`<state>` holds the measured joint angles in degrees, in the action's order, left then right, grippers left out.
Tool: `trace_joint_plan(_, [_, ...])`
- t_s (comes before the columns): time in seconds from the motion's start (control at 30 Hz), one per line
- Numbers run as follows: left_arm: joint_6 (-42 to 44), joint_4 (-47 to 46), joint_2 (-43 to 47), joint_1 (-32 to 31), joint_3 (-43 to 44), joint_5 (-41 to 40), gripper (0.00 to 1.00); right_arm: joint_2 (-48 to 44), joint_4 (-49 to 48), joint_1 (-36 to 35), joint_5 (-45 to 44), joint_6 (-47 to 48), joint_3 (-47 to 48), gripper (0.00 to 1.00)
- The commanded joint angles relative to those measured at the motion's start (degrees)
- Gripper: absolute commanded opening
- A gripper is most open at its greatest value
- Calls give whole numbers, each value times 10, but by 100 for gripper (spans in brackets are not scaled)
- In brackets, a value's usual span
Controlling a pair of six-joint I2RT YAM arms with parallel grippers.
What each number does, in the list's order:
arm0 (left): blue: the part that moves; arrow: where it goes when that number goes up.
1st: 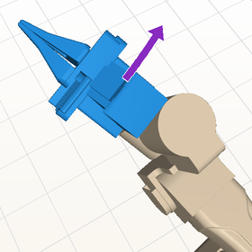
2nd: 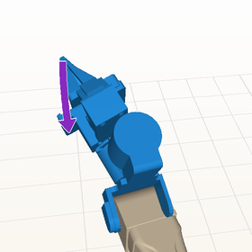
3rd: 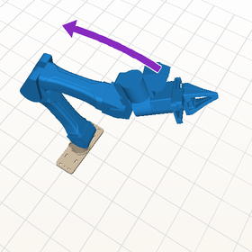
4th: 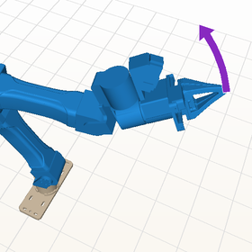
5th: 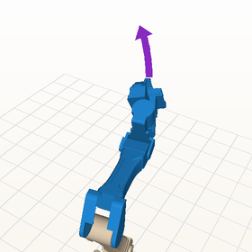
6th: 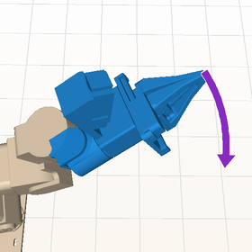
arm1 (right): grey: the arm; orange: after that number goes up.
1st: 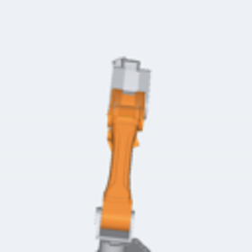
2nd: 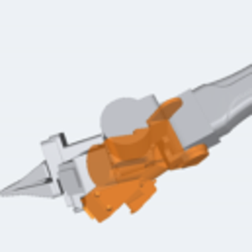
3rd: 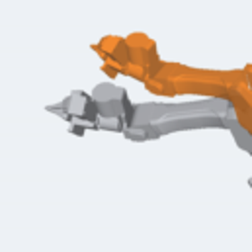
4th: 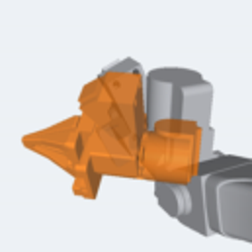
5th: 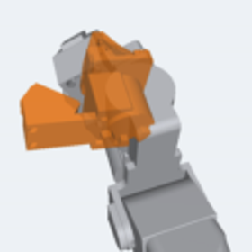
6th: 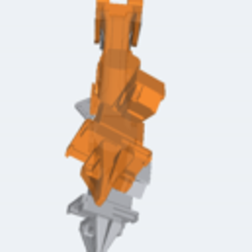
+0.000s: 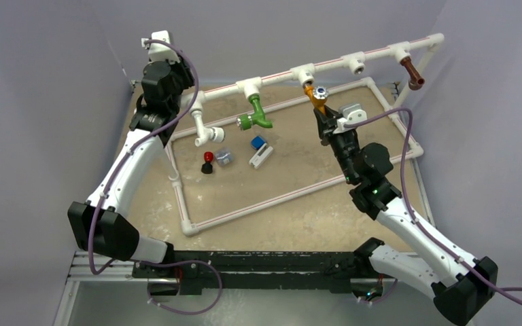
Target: Install the water faucets
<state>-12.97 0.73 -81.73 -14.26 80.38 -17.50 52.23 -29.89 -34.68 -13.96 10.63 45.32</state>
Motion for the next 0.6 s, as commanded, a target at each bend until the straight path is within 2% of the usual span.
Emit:
trace_joint_plan(0.0, [-6, 120, -41, -2, -47, 17, 35, -9, -46, 5, -5, 12, 32, 0])
trace_joint_plan(0.57, [-4, 123, -40, 1, -49, 22, 35, 16, -33, 11, -1, 24, 52, 0])
